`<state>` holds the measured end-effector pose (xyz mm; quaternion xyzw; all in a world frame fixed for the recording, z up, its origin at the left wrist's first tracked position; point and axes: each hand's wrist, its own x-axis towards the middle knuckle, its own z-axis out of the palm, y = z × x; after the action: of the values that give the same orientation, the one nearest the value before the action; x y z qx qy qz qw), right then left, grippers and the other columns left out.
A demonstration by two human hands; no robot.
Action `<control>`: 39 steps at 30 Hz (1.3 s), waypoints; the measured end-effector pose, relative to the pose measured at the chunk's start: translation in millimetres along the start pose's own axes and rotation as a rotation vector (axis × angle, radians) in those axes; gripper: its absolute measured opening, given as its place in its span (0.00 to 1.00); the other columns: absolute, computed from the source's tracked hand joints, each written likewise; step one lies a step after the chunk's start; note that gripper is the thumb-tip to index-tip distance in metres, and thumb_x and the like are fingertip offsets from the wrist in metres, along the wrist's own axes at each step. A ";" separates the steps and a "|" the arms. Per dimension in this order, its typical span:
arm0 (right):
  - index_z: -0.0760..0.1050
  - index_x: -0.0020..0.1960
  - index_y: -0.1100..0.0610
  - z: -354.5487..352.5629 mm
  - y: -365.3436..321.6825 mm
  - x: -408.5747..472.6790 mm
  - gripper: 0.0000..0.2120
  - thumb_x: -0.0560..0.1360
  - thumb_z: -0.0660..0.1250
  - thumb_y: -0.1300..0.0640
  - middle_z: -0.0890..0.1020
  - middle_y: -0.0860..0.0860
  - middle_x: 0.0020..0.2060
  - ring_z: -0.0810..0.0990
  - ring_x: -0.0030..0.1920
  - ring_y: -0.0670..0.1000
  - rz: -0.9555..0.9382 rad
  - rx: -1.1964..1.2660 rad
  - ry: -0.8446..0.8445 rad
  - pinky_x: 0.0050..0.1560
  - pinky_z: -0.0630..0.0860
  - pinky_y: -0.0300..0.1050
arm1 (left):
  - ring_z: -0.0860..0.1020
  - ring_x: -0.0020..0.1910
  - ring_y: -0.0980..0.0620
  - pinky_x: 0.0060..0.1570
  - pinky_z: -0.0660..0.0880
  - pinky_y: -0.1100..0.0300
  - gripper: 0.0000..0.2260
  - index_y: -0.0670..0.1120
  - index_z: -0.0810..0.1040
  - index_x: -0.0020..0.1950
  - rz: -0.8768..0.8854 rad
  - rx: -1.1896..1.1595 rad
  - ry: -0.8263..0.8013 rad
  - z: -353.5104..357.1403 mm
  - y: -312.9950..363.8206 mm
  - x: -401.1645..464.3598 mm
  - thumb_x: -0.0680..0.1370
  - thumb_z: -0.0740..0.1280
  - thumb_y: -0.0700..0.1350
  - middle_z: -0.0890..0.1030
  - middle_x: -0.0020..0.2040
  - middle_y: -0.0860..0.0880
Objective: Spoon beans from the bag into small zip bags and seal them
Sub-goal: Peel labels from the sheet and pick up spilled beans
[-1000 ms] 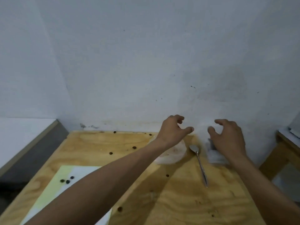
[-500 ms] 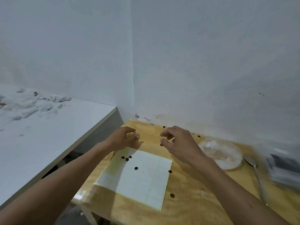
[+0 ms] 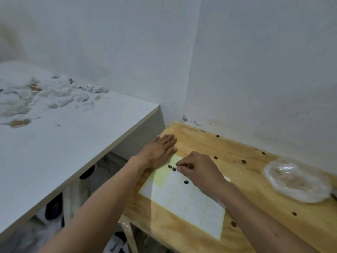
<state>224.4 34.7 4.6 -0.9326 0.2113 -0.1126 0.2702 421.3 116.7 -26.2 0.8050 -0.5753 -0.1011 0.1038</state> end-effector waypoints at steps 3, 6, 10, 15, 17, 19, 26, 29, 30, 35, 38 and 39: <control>0.86 0.47 0.45 -0.5 -0.4 0.4 0.05 0.77 0.70 0.49 0.81 0.42 0.41 0.79 0.42 0.42 0.040 0.026 0.011 0.43 0.76 0.44 | 0.43 0.82 0.56 0.79 0.38 0.57 0.26 0.50 0.49 0.84 0.002 0.000 0.011 1.7 -1.2 2.1 0.87 0.45 0.56 0.47 0.84 0.52; 0.83 0.42 0.51 -3.2 -3.7 -2.0 0.06 0.75 0.69 0.54 0.84 0.45 0.34 0.78 0.32 0.42 0.194 0.365 0.024 0.35 0.74 0.42 | 0.44 0.82 0.56 0.79 0.37 0.58 0.26 0.50 0.50 0.84 0.000 -0.001 0.021 3.9 -2.4 2.9 0.87 0.45 0.56 0.47 0.84 0.52; 0.80 0.43 0.64 -15.0 -15.6 9.3 0.09 0.76 0.62 0.64 0.79 0.55 0.32 0.74 0.25 0.50 0.519 0.817 -0.031 0.29 0.69 0.45 | 0.44 0.82 0.56 0.79 0.38 0.57 0.26 0.50 0.51 0.84 0.003 0.007 0.040 6.8 -3.5 4.2 0.87 0.45 0.57 0.48 0.84 0.52; 0.84 0.43 0.54 -8.9 -11.8 2.2 0.10 0.72 0.74 0.47 0.78 0.41 0.28 0.76 0.28 0.39 0.324 0.475 -0.051 0.37 0.74 0.40 | 0.45 0.82 0.57 0.80 0.39 0.56 0.26 0.51 0.52 0.84 0.002 0.022 0.056 7.4 -4.7 4.0 0.87 0.46 0.57 0.49 0.84 0.52; 0.85 0.45 0.49 -2.1 -11.1 -2.2 0.08 0.71 0.76 0.45 0.78 0.38 0.24 0.78 0.28 0.40 0.219 0.379 -0.050 0.40 0.81 0.45 | 0.46 0.82 0.56 0.80 0.40 0.56 0.26 0.51 0.53 0.84 0.004 0.026 0.064 7.3 -5.0 4.1 0.87 0.46 0.57 0.50 0.84 0.52; 0.85 0.46 0.47 3.5 -9.0 -0.5 0.07 0.70 0.78 0.46 0.78 0.39 0.23 0.80 0.28 0.42 0.183 0.358 -0.050 0.43 0.84 0.52 | 0.46 0.82 0.56 0.79 0.39 0.57 0.26 0.51 0.53 0.84 0.007 0.025 0.062 6.9 -4.6 4.0 0.87 0.46 0.57 0.50 0.84 0.52; 0.78 0.35 0.56 -3.2 -17.2 6.7 0.11 0.74 0.71 0.52 0.76 0.43 0.26 0.72 0.26 0.43 0.381 0.638 -0.103 0.36 0.78 0.44 | 0.47 0.82 0.55 0.79 0.40 0.56 0.26 0.50 0.54 0.84 0.009 0.020 0.069 5.8 -2.2 1.5 0.87 0.46 0.57 0.51 0.84 0.52; 0.73 0.40 0.57 -16.8 -25.5 14.4 0.06 0.74 0.61 0.57 0.75 0.49 0.28 0.63 0.24 0.46 0.688 1.045 -0.106 0.25 0.58 0.38 | 0.48 0.82 0.55 0.79 0.41 0.56 0.25 0.51 0.55 0.83 0.001 0.014 0.083 6.1 -2.3 1.6 0.87 0.46 0.57 0.52 0.84 0.52; 0.74 0.40 0.57 -17.8 -25.4 15.6 0.06 0.74 0.61 0.57 0.75 0.49 0.29 0.63 0.25 0.46 0.703 1.077 -0.095 0.26 0.57 0.38 | 0.48 0.82 0.55 0.79 0.41 0.56 0.26 0.51 0.55 0.83 0.000 0.011 0.085 6.2 -2.8 1.6 0.87 0.46 0.57 0.52 0.84 0.52; 0.83 0.41 0.51 -0.1 -21.9 3.1 0.07 0.72 0.73 0.47 0.76 0.41 0.23 0.74 0.27 0.45 0.267 0.423 -0.005 0.32 0.72 0.40 | 0.47 0.82 0.56 0.78 0.39 0.58 0.26 0.51 0.54 0.83 -0.001 0.001 0.076 5.5 -2.6 1.2 0.87 0.46 0.58 0.51 0.84 0.53; 0.85 0.44 0.47 13.1 -18.1 2.8 0.06 0.71 0.75 0.46 0.75 0.39 0.20 0.74 0.24 0.43 0.140 0.305 0.026 0.31 0.72 0.41 | 0.47 0.82 0.56 0.78 0.39 0.58 0.26 0.52 0.54 0.84 -0.002 0.005 0.079 5.6 -3.1 1.5 0.86 0.47 0.58 0.51 0.84 0.53; 0.85 0.44 0.46 14.8 -18.5 3.6 0.07 0.71 0.75 0.44 0.76 0.40 0.21 0.76 0.26 0.43 0.129 0.244 0.042 0.32 0.73 0.42 | 0.47 0.82 0.56 0.78 0.40 0.58 0.26 0.52 0.54 0.83 -0.001 0.004 0.082 6.2 -3.5 1.9 0.86 0.47 0.58 0.52 0.84 0.53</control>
<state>238.5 53.9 2.9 -0.8746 0.2612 -0.1391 0.3840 423.2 115.7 -33.2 0.8089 -0.5705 -0.0669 0.1254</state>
